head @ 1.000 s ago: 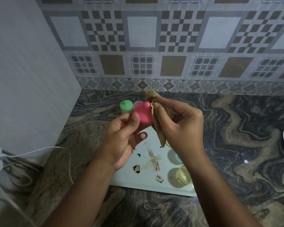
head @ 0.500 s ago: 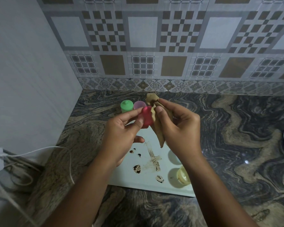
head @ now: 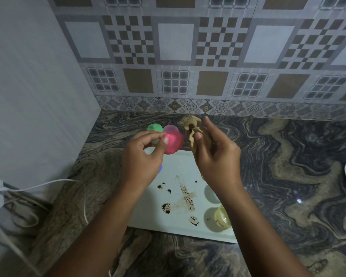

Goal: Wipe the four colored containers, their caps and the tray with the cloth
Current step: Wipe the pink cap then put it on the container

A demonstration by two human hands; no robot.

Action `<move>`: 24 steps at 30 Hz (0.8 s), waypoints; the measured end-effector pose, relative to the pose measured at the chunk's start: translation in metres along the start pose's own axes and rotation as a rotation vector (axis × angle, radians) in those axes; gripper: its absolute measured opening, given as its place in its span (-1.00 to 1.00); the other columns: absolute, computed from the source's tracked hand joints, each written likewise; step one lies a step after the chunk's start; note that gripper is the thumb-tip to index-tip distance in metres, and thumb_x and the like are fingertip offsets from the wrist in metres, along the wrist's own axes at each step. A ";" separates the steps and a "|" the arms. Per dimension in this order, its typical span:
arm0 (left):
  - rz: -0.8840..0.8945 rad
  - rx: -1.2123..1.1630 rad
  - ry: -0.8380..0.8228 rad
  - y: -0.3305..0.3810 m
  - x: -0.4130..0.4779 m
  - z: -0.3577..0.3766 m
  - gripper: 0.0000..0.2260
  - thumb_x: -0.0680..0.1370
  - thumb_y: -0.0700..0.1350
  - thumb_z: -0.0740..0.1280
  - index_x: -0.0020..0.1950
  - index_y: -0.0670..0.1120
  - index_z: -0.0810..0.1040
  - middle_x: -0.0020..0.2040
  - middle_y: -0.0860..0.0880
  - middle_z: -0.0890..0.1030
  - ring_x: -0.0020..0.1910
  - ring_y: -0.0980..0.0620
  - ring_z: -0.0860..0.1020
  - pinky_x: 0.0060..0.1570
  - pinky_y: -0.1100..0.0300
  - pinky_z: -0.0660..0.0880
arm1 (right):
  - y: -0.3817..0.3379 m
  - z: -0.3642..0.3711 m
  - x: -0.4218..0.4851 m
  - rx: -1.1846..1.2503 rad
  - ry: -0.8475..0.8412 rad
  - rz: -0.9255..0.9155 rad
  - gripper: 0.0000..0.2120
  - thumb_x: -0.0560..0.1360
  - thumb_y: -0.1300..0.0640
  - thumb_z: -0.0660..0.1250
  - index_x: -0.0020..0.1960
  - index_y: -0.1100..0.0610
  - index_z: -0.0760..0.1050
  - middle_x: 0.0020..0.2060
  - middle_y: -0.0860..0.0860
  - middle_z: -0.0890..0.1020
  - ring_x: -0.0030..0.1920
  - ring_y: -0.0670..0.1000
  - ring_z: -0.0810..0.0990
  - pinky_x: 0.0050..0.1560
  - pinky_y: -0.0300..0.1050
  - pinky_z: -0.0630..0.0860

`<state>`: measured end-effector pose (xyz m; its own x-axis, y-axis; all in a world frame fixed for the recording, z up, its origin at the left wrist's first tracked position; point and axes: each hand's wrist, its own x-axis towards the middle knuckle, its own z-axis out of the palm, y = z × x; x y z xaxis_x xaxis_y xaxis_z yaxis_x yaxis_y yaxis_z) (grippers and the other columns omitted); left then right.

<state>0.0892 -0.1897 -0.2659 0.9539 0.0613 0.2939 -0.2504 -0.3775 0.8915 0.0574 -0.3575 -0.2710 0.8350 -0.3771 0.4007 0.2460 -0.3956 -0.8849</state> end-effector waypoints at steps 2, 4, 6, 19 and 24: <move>0.047 0.080 0.025 -0.015 0.011 0.002 -0.89 0.53 -0.08 0.46 0.04 -0.01 0.71 0.06 0.05 0.63 0.00 0.28 0.58 -0.01 0.42 0.49 | 0.015 0.005 0.005 -0.118 0.023 -0.088 -0.65 0.62 0.23 0.38 0.40 0.18 0.56 -0.13 -0.10 0.71 -0.22 -0.26 0.61 -0.10 -0.46 0.46; 0.080 0.161 0.028 -0.033 0.026 0.006 -0.86 0.53 -0.09 0.45 0.07 -0.05 0.71 0.05 -0.02 0.61 -0.03 0.18 0.59 0.02 0.24 0.56 | 0.034 0.016 0.013 -0.234 0.005 -0.205 -0.68 0.61 0.29 0.36 0.35 0.28 0.58 -0.04 0.12 0.75 -0.10 -0.09 0.64 0.01 -0.39 0.45; 0.107 0.259 0.005 -0.050 0.044 0.012 -0.83 0.52 -0.07 0.44 0.09 -0.04 0.71 0.03 -0.06 0.62 -0.03 0.00 0.62 0.00 0.06 0.59 | 0.061 0.032 0.025 -0.334 -0.077 -0.252 -0.67 0.62 0.23 0.31 0.35 0.33 0.56 0.14 0.24 0.70 0.13 0.16 0.67 0.19 -0.14 0.53; 0.058 0.654 -0.195 -0.110 0.124 0.069 -0.78 0.55 -0.04 0.37 0.16 -0.04 0.68 0.12 -0.13 0.63 0.04 -0.17 0.62 -0.01 0.01 0.56 | 0.142 0.088 0.093 -0.621 -0.346 -0.133 -0.78 0.49 0.31 0.26 0.09 0.33 0.57 -0.03 0.31 0.66 -0.13 0.35 0.65 -0.22 0.13 0.57; 0.057 0.704 -0.270 -0.126 0.133 0.085 -0.79 0.53 -0.01 0.33 0.10 0.01 0.68 0.04 -0.09 0.66 -0.01 -0.15 0.64 -0.06 -0.02 0.60 | 0.151 0.094 0.103 -0.556 -0.294 -0.083 -0.79 0.52 0.28 0.25 0.08 0.30 0.60 -0.08 0.28 0.67 -0.15 0.32 0.64 -0.20 0.03 0.53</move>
<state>0.2618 -0.2128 -0.3681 0.9727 -0.1703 0.1574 -0.2220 -0.8800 0.4199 0.2270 -0.3781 -0.3857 0.9437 -0.1119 0.3112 0.0895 -0.8195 -0.5661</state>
